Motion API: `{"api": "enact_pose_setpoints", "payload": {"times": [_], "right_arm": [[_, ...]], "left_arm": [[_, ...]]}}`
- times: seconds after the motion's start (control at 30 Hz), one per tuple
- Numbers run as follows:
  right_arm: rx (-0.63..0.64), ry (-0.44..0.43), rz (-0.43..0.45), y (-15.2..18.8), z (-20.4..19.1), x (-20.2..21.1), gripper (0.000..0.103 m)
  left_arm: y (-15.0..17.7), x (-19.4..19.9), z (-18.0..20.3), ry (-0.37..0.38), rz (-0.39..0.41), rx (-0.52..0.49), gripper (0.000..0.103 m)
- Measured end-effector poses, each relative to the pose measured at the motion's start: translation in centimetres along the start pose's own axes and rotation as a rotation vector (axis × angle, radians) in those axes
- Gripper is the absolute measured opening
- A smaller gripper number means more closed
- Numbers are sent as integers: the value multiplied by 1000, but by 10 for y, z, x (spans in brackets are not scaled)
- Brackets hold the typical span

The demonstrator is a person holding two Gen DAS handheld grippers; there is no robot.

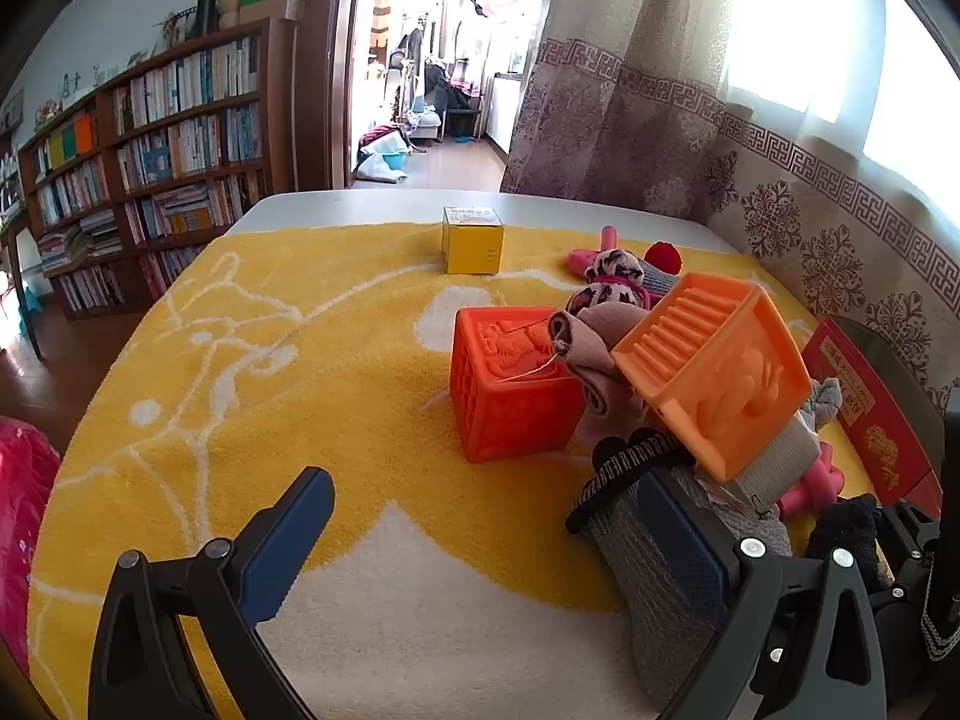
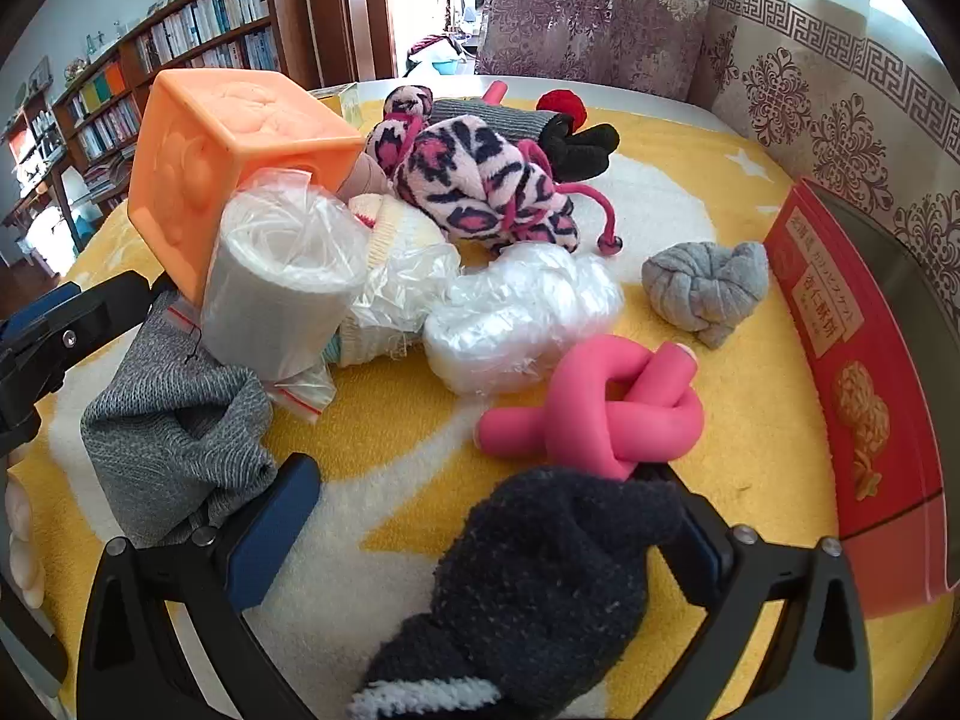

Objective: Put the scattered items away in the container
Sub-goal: 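Grasp the black fuzzy sock with the right gripper while the left grasps the grey knit sock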

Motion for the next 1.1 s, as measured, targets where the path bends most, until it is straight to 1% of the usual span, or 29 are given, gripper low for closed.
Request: {"api": "enact_pose_setpoints", "payload": {"times": [0.07, 0.17, 0.27, 0.37, 0.47, 0.57, 0.6, 0.67, 0.73, 0.8, 0.83, 0.93, 1.1], "right_arm": [[6, -2, 0, 3, 0, 2, 103], [17, -6, 0, 9, -3, 5, 103], [13, -20, 5, 11, 0, 6, 103], [-21, -58, 30, 10, 5, 10, 103], [-56, -99, 70, 9, 13, 17, 103], [-64, -101, 96, 6, 19, 21, 101], [-68, -98, 101, 5, 20, 21, 99], [-77, -94, 97, 2, 25, 19, 94], [-78, -76, 74, 3, 28, 14, 80], [-74, -59, 61, 4, 30, 12, 75], [-73, -54, 62, 5, 31, 13, 70], [-96, -61, 72, 9, 37, 16, 66], [-124, -81, 74, 14, 45, 21, 66]], "left_arm": [[1, 0, 0, 4, -2, 2, 103], [1, 1, 1, 29, -4, 16, 103], [4, -1, 4, 24, -17, 10, 103], [5, -1, 6, 21, -18, -2, 103], [5, 1, 6, 36, -21, 4, 103], [6, 1, 8, 29, -21, 1, 103], [7, 1, 8, 23, -19, -1, 103], [7, 2, 9, 26, -14, -2, 103], [7, 4, 11, 44, -11, 2, 103], [7, 5, 12, 56, -9, 3, 103], [7, 6, 12, 59, -9, 2, 103], [7, 7, 14, 72, -4, 1, 103], [8, 13, 18, 92, 3, -5, 103]]}}
Point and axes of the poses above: each gripper's, at about its wrist camera, not at the fingertips, and x roughly against the way its jaws point, z to its right, y to its underside, the point moved 6 cm from there along -x, roughly the way its jaws point, and after that the axes turned 3 degrees about x, right-handed, at the moved point
